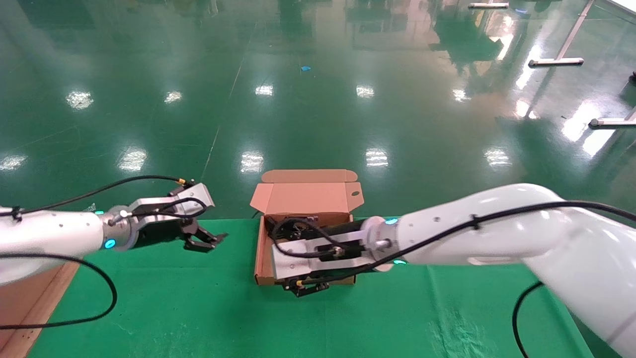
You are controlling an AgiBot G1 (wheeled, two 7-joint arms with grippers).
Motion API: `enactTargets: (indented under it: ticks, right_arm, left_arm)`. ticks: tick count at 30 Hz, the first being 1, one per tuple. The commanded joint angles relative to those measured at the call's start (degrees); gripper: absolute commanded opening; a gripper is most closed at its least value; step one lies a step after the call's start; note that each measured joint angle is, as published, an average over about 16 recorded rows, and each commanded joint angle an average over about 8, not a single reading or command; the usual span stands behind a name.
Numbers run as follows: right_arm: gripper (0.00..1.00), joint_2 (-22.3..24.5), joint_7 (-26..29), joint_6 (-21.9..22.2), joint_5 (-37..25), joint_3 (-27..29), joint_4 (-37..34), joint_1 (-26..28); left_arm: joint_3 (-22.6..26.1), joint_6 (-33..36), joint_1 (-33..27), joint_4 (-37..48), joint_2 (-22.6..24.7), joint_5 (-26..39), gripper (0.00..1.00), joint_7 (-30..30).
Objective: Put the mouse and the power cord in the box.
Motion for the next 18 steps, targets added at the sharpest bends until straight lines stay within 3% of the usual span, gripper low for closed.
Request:
enactTargets:
  ticks: [1, 18]
  right_arm:
    - [1.0, 1.5, 1.0, -1.6, 1.3, 2.2, 1.0, -1.3]
    - [1.0, 13.9, 9.7, -14.8, 12.2, 20.9, 9.3, -12.8]
  left_arm:
    - [-1.4, 1.7, 1.2, -2.3, -1.1, -1.2, 1.0, -1.2]
    - [-13.4, 15.7, 11.1, -21.3, -10.4, -11.5, 1.0, -11.2]
